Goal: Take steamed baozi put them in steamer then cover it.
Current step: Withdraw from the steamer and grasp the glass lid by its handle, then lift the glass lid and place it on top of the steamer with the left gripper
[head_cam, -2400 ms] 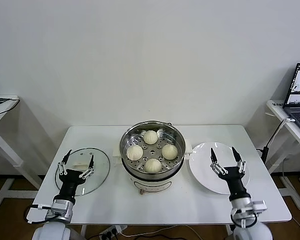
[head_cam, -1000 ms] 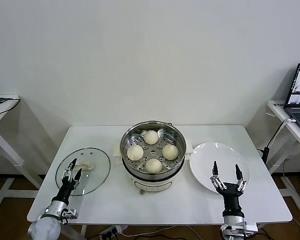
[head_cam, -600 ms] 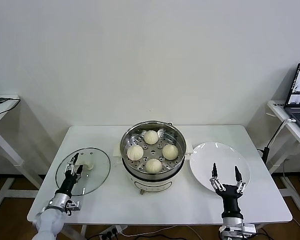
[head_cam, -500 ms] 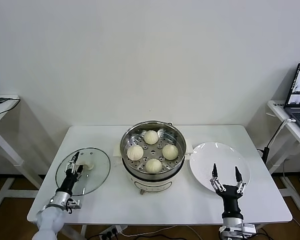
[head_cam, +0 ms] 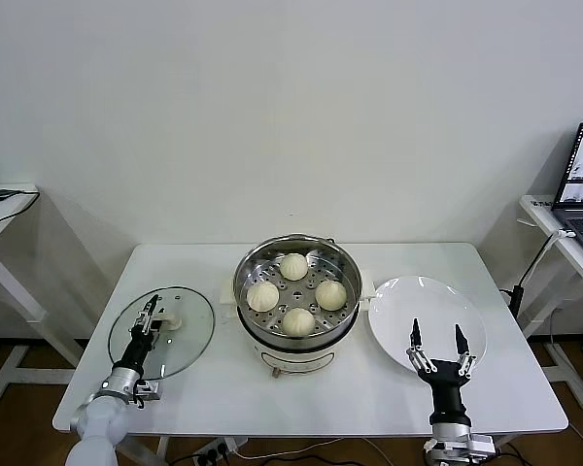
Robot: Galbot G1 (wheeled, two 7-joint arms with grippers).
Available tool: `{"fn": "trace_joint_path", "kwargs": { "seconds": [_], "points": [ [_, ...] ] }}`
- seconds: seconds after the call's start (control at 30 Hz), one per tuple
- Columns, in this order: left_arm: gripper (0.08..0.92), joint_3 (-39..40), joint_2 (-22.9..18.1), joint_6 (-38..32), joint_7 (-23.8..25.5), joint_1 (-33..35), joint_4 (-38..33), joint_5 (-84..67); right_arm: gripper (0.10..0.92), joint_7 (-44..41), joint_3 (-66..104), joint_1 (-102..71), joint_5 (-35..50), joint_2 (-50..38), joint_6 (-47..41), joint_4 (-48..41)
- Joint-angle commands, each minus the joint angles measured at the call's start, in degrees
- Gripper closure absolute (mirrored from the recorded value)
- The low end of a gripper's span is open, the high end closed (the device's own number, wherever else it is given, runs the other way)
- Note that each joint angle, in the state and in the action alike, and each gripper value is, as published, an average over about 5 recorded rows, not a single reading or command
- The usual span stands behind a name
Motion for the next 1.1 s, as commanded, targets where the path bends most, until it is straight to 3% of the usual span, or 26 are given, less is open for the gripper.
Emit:
{"fn": "trace_joint_path", "kwargs": {
  "seconds": [0.03,0.33,0.5,0.73,0.97,1.1],
  "points": [
    [0.416,-0.08,-0.2,-0.34,-0.15,-0.78,2.54,1.34,0.203,-0.05,-0.28,0.12,-0.12,0.14,0.12,-0.17],
    [0.685,-0.84,-0.36,-0.11,-0.52,0.18,-0.65,1.1,0.203,-0.03,-0.57,0.22,-0.27,0.09,0.61,-0.37],
    [0.802,-1.21,-0.04,1.29,0.68,3.36,-9.54,-2.14,0.203,-0.04,-0.78,0.53,-0.26,0.09,0.72,-0.61],
    [0.81,-2.5,1.81,5.95,5.9,10.81,-27.74,-10.42,0.203,-0.03,-1.21,1.0,-0.28,0.15,0.79,-0.65],
    [0.81,-0.94,7.69,18.73,19.77,20.84,-46.69,-21.27,0.203,-0.08,-1.24,1.47,0.21,-0.16,0.75,-0.12],
    [0.81,2.82,9.98,26.31,25.56,22.65,-55.4,-22.64,0.203,-0.19,-1.17,1.82,0.61,-0.34,0.76,-0.3]
  ]
}}
